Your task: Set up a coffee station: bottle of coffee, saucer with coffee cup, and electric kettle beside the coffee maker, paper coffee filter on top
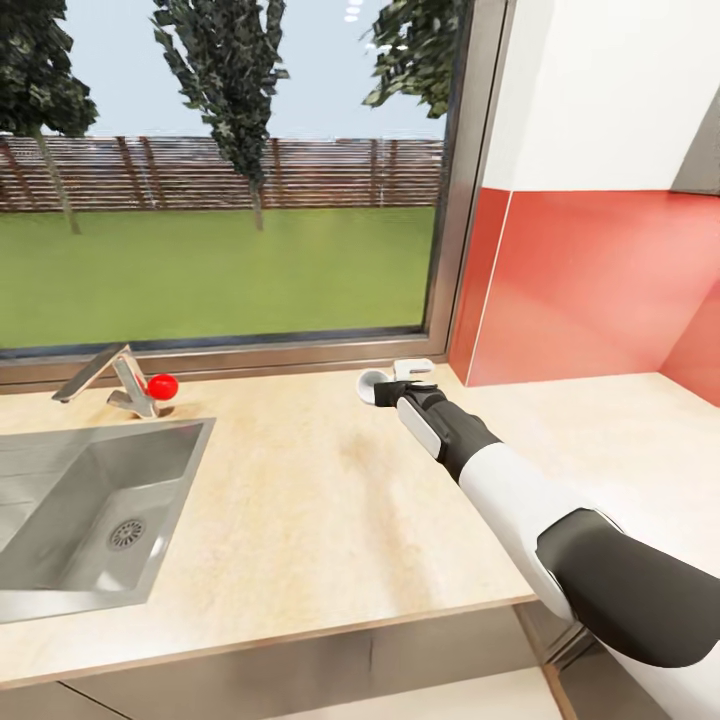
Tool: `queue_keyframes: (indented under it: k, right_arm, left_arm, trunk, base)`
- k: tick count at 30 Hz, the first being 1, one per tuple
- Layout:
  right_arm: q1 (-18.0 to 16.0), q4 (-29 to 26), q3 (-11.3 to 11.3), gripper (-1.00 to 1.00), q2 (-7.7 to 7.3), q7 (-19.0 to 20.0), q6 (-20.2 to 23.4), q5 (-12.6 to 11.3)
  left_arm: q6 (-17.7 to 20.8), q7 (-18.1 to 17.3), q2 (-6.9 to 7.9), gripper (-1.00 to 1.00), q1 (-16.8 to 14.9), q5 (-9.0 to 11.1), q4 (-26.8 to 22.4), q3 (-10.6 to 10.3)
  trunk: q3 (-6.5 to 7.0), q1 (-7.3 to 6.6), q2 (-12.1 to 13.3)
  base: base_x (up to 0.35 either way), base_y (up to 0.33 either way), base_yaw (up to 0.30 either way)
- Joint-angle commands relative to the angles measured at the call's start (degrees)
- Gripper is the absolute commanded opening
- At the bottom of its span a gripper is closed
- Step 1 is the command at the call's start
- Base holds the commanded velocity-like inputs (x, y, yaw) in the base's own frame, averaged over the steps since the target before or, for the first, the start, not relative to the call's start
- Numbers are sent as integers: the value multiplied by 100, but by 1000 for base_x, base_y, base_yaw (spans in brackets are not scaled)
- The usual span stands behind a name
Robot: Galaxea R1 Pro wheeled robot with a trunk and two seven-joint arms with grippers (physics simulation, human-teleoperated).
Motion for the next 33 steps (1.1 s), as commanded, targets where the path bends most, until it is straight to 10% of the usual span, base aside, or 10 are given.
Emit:
queue_keyframes:
  k: [1,12,21,24,28,33]
  right_arm:
    - [-7,-8,43,-100,-6,-52,16,-60]
    - [-7,-8,43,-100,-6,-49,16,-60]
    - [-7,-2,43,-100,-5,-49,16,-60]
    - [-7,-6,40,-100,-8,-49,16,-60]
    - [-7,-8,43,-100,9,-43,16,-62]
    - [-7,-7,43,-100,33,-41,16,-63]
  left_arm:
    - [-37,8,-1,100,-17,61,-15,-47]
    - [-95,2,86,100,-116,65,-1418,-41]
    - [-728,-2,170,100,-439,42,-1568,-40]
    - [-867,8,447,100,-880,58,-1565,-15]
    - [-851,-6,561,100,-1220,35,-1543,693]
    - [-903,-12,555,100,-1198,28,-1528,871]
  trunk:
    - [-1,4,-10]
    - [98,4,-10]
    - [179,4,-10]
    - [206,4,-10]
    - [242,4,-10]
    - [287,4,-10]
  base:
    - [0,0,0]
    - [0,0,0]
    - [0,0,0]
    - [0,0,0]
    - [0,0,0]
    - [0,0,0]
